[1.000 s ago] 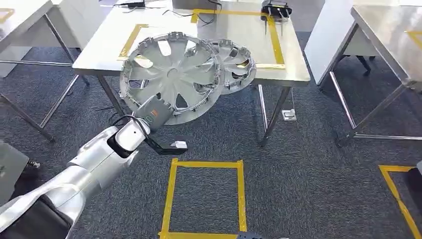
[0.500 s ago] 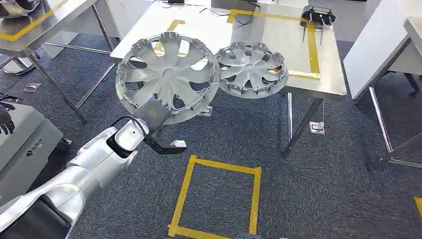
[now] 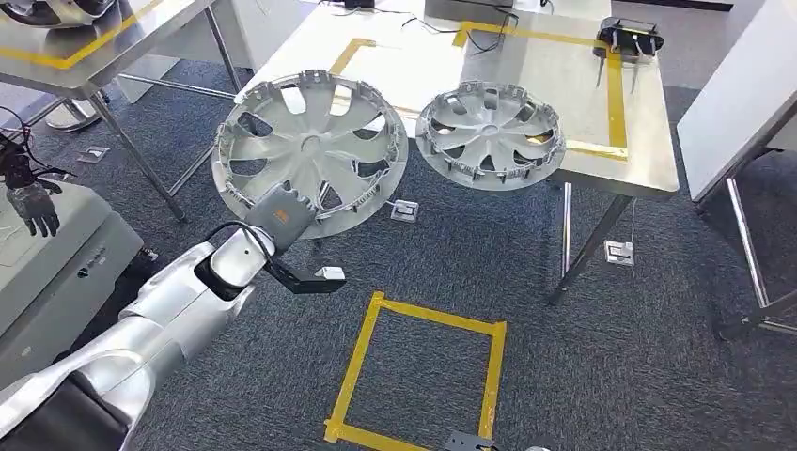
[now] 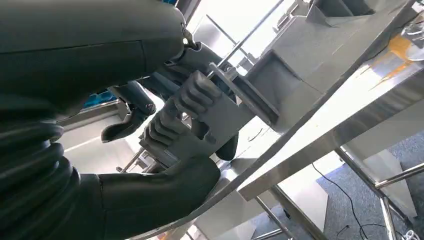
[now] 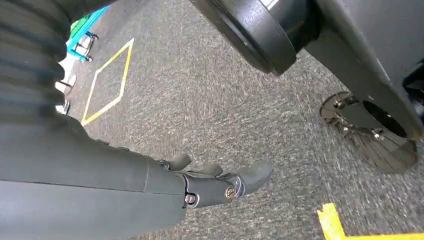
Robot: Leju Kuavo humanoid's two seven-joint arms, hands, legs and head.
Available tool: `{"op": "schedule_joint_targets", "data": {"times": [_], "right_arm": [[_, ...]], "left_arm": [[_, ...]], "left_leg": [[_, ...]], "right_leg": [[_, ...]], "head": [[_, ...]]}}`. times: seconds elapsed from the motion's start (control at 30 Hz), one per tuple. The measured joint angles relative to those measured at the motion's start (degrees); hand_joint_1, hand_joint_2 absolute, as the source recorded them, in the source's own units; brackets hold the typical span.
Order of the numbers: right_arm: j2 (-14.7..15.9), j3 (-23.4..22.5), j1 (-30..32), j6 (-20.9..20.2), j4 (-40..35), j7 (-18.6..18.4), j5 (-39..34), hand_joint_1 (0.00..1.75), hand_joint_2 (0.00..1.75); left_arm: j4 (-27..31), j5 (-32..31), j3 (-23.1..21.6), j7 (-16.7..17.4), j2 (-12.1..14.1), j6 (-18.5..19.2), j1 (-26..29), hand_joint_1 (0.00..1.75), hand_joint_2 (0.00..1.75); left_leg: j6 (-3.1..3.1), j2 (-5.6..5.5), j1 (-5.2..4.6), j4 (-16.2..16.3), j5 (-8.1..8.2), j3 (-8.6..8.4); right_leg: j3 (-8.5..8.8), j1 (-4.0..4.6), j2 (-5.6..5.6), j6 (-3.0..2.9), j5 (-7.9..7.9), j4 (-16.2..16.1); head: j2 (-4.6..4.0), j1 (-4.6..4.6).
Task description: Take the parts from the cabinet and place them on the table.
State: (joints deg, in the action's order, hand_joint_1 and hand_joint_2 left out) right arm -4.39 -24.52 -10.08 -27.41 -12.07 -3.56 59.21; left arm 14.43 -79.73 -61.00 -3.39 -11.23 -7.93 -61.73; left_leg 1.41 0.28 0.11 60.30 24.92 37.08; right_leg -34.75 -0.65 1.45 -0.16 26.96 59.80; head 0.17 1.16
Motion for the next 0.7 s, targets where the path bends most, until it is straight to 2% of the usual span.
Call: {"op": "schedule_joint_targets", "data": {"times": [0.27,0.37,0.4,0.47,0.6,0.67,0.7], "right_arm": [[0.00,0.00,-0.01,0.00,0.00,0.00,0.02,0.00,1.75],[0.00,0.00,-0.01,0.00,0.00,0.00,0.04,0.00,1.75],[0.00,0.00,0.03,0.00,0.00,0.02,0.04,0.00,1.75],[0.00,-0.02,0.13,0.00,0.00,0.00,0.09,0.00,1.75],[-0.09,-0.11,0.10,0.00,0.00,-0.50,0.37,0.00,1.75],[-0.09,-0.37,0.13,0.00,0.00,-0.22,0.59,0.00,1.75],[-0.09,-1.09,0.15,0.00,0.00,0.20,-1.23,0.00,1.75]], "left_arm": [[0.02,0.00,0.00,0.00,0.00,-0.02,0.01,1.75,1.75],[0.04,0.00,0.00,0.07,-0.02,-0.02,0.04,1.75,1.75],[0.04,0.00,0.00,0.09,-0.02,-0.04,0.09,1.75,1.75],[-0.02,0.00,0.00,0.20,0.04,-0.04,0.33,1.75,1.75],[-0.04,0.13,0.00,0.55,0.07,-0.07,0.56,1.75,1.75],[-0.04,-0.11,0.00,0.79,-0.02,-0.07,0.56,1.75,1.75],[-0.02,-0.11,0.00,0.65,-0.15,-0.07,0.56,1.75,1.75]], "left_leg": [[-0.02,0.01,0.01,-0.12,0.00,-0.02],[-0.36,-0.16,0.14,-0.11,-0.12,0.11],[-0.46,-0.15,0.13,-0.02,-0.14,0.17],[-0.61,-0.29,0.17,-0.33,-0.46,0.24],[-1.17,-0.50,0.09,-0.29,-0.44,0.29],[-1.49,-0.44,0.01,-0.26,-0.60,0.37],[-1.50,-0.40,0.04,-0.27,-0.72,0.35]], "right_leg": [[-0.01,0.01,0.00,0.01,0.00,0.04],[-0.08,0.00,0.05,0.13,-0.06,0.08],[-0.12,0.03,0.03,0.34,-0.21,-0.22],[-0.09,0.03,0.07,-0.34,-0.40,-0.23],[0.35,0.01,0.21,0.18,-0.76,-1.09],[0.31,-0.02,0.20,0.96,-1.02,-1.29],[0.21,0.04,0.17,1.04,-1.07,-1.17]], "head": [[0.00,0.00],[0.00,-0.18],[0.00,-0.24],[0.00,-0.26],[0.00,-0.26],[0.00,-0.24],[0.00,-0.24]]}}
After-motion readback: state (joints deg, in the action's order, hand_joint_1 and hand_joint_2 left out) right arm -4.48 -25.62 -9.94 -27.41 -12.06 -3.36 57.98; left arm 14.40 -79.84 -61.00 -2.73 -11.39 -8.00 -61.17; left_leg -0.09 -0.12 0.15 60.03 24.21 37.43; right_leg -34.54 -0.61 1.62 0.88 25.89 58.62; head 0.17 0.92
